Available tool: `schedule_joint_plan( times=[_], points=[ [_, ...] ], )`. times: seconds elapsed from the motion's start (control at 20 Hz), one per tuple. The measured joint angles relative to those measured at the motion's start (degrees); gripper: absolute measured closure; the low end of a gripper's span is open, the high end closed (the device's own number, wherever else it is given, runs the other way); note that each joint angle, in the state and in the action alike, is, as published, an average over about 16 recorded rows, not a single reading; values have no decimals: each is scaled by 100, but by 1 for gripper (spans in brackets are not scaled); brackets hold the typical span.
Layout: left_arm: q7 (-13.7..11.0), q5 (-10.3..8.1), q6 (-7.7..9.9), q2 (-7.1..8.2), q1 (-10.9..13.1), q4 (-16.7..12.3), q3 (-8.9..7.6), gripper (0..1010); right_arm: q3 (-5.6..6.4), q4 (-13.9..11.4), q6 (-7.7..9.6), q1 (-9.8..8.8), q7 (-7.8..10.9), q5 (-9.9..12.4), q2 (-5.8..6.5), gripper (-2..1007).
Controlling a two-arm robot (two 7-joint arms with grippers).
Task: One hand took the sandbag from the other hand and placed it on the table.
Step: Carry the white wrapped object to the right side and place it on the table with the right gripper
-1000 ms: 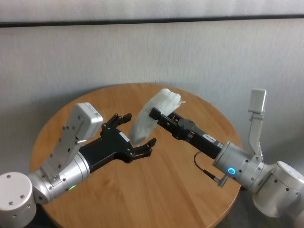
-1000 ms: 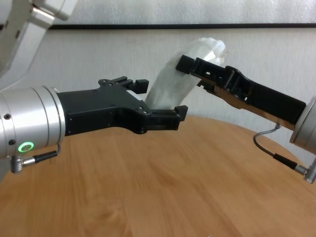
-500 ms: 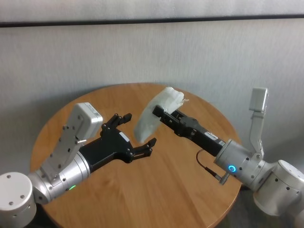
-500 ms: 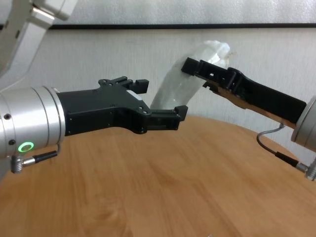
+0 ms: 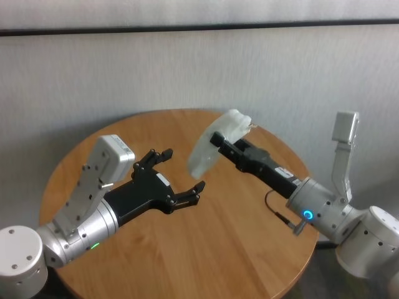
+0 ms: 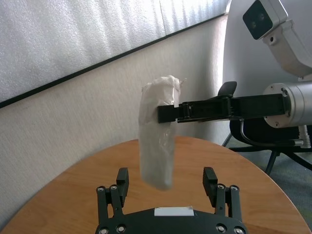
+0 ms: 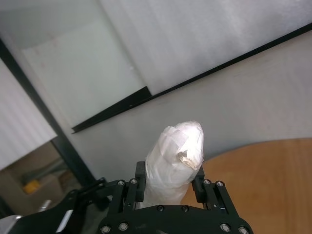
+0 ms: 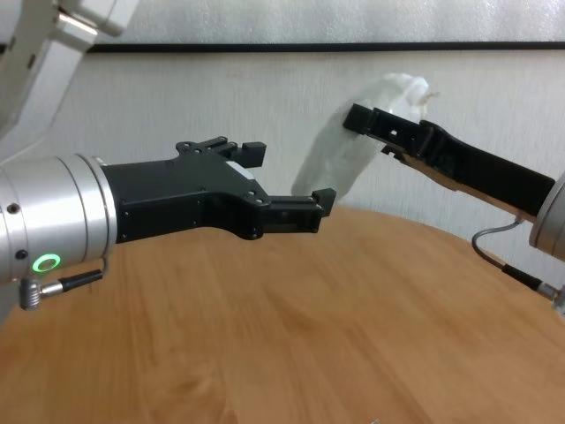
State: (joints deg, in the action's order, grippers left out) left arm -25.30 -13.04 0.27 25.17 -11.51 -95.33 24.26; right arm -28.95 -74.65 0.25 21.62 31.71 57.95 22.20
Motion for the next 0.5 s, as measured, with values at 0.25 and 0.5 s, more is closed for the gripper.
schedule_joint_plan(
  times=[0.25, 0.5],
  points=[
    [20, 5, -9, -4, 9, -4, -6, 8, 64, 143, -83, 91, -269, -267, 1, 457],
    [158, 48, 14, -44, 25, -5, -54, 9, 82, 297, -83, 198, -559, -607, 51, 457]
  ],
)
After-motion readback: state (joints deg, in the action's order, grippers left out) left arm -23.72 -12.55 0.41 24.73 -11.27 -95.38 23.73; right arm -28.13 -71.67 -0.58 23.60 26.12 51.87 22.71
